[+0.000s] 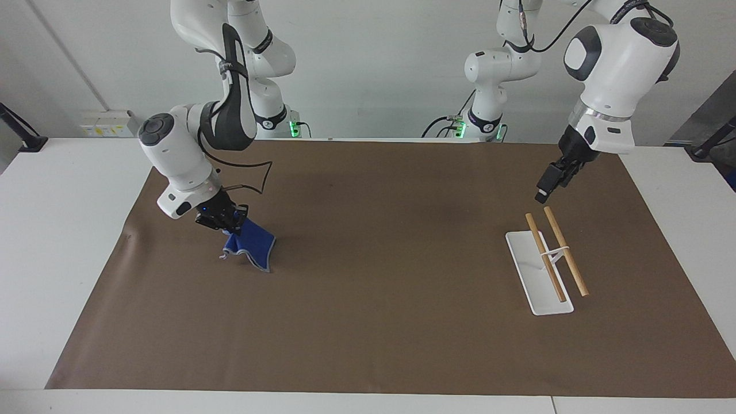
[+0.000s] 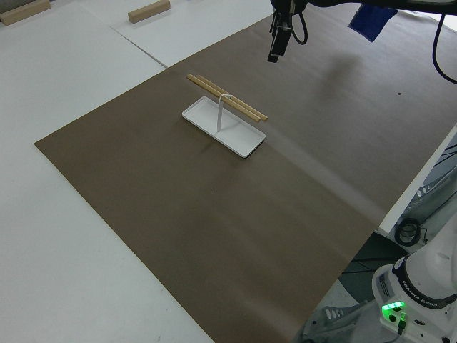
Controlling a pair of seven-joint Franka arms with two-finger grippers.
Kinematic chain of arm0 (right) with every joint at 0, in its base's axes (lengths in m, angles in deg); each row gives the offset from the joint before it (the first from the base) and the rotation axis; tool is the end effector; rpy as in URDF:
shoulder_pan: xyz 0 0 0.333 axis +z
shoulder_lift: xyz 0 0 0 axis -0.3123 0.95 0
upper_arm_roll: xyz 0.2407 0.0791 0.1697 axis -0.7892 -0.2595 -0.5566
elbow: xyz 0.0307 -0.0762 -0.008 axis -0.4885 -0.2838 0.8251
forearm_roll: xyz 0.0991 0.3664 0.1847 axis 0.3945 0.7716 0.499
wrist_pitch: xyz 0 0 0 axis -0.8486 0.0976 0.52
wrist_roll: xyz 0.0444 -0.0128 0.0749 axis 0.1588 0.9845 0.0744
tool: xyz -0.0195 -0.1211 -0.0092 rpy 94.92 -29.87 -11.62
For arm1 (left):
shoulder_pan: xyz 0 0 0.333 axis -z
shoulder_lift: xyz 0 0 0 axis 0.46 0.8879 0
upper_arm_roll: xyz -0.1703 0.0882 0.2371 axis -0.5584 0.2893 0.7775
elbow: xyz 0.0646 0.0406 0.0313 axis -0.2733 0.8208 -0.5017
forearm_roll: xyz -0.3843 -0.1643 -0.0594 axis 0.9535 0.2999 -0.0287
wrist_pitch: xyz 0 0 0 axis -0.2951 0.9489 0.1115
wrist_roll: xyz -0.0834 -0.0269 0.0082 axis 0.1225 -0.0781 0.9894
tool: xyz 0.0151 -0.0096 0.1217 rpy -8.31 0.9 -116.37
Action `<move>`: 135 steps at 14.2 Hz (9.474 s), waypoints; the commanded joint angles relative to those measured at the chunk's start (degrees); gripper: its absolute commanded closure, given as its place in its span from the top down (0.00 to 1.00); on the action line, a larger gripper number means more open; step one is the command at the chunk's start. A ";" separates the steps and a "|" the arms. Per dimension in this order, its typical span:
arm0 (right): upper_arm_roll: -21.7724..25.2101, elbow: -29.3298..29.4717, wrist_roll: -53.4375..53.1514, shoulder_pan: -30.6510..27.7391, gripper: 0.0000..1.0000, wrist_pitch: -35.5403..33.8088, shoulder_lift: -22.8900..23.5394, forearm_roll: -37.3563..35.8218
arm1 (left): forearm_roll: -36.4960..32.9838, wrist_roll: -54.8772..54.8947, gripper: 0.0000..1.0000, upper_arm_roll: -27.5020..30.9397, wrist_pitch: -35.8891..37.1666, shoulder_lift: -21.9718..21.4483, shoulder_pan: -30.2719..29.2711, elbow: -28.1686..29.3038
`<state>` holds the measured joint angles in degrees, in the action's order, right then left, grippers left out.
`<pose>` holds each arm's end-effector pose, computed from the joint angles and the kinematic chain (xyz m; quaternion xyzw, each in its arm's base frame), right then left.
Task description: Right arm passes towel to left arm to hang
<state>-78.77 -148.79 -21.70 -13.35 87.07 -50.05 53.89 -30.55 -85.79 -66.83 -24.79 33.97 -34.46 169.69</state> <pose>0.6120 0.0259 0.3941 -0.9902 0.0115 -0.0151 0.1383 0.5778 -0.0817 0.5242 0.9517 0.2958 0.0512 0.0649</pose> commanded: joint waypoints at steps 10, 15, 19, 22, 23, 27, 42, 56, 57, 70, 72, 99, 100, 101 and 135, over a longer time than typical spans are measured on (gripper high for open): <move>-8.81 3.87 -41.85 2.79 0.00 4.24 0.55 34.41 | 14.67 -34.12 1.00 -6.46 -15.57 -3.70 0.48 7.54; -8.81 1.93 -50.93 10.35 0.00 15.93 1.16 44.61 | 15.64 -53.91 1.00 -14.89 -26.20 -3.44 0.48 9.56; -8.81 -0.18 -52.79 16.06 0.00 23.04 1.34 53.04 | 15.64 -60.16 1.00 -19.73 -33.32 -2.30 0.56 11.94; -8.81 -0.18 -52.96 18.97 0.00 27.45 1.78 58.67 | 15.64 -62.37 1.00 -21.14 -36.40 -0.46 0.74 12.03; -8.81 -0.18 -52.96 19.41 0.00 27.81 1.78 58.86 | 15.64 -62.37 1.00 -21.49 -37.72 0.42 0.91 12.11; -8.81 -0.09 -52.96 19.59 0.00 27.81 1.78 59.56 | 15.55 -61.41 1.00 -21.50 -42.91 3.68 0.92 12.11; -8.81 0.08 -52.43 19.59 0.00 27.64 1.78 61.32 | 15.38 -35.65 0.00 -21.32 -43.54 5.09 0.21 11.68; -8.28 -2.20 -24.49 12.84 1.00 28.78 2.39 20.53 | 15.38 -22.05 0.00 -12.64 -42.14 5.70 -0.23 10.71; -8.28 -2.12 -24.31 11.17 1.00 26.95 2.66 12.01 | 15.38 -19.94 0.00 -10.45 -40.91 5.70 -0.23 10.71; -8.02 9.22 -24.22 -3.35 1.00 -8.82 -6.29 -17.34 | 15.20 -6.66 0.00 8.02 -41.25 6.67 -0.40 10.10; -7.67 10.18 -24.31 -4.14 1.00 -12.25 -8.23 -17.34 | 15.11 -4.90 0.00 9.17 -41.34 6.67 -0.49 9.92; -0.99 17.57 -13.67 -4.49 1.00 -29.05 -12.11 -18.48 | 14.67 -5.68 0.00 9.79 -43.80 3.86 0.13 21.69; -0.99 17.57 -13.76 -4.49 1.00 -29.14 -12.11 -18.48 | 14.67 -5.68 0.00 9.79 -43.89 3.86 0.13 22.48; -0.99 17.57 -13.67 -4.49 1.00 -29.05 -12.11 -18.48 | 14.67 -5.68 0.00 9.79 -43.98 3.86 0.04 23.18; 2.97 19.68 -14.90 -2.12 1.00 -30.63 -10.35 -18.75 | -10.55 35.45 1.00 6.99 27.84 3.60 -0.31 -17.68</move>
<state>-76.50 -129.30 -36.70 -16.12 56.04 -60.63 35.79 -39.64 -51.49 -58.82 2.81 38.24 -35.17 152.18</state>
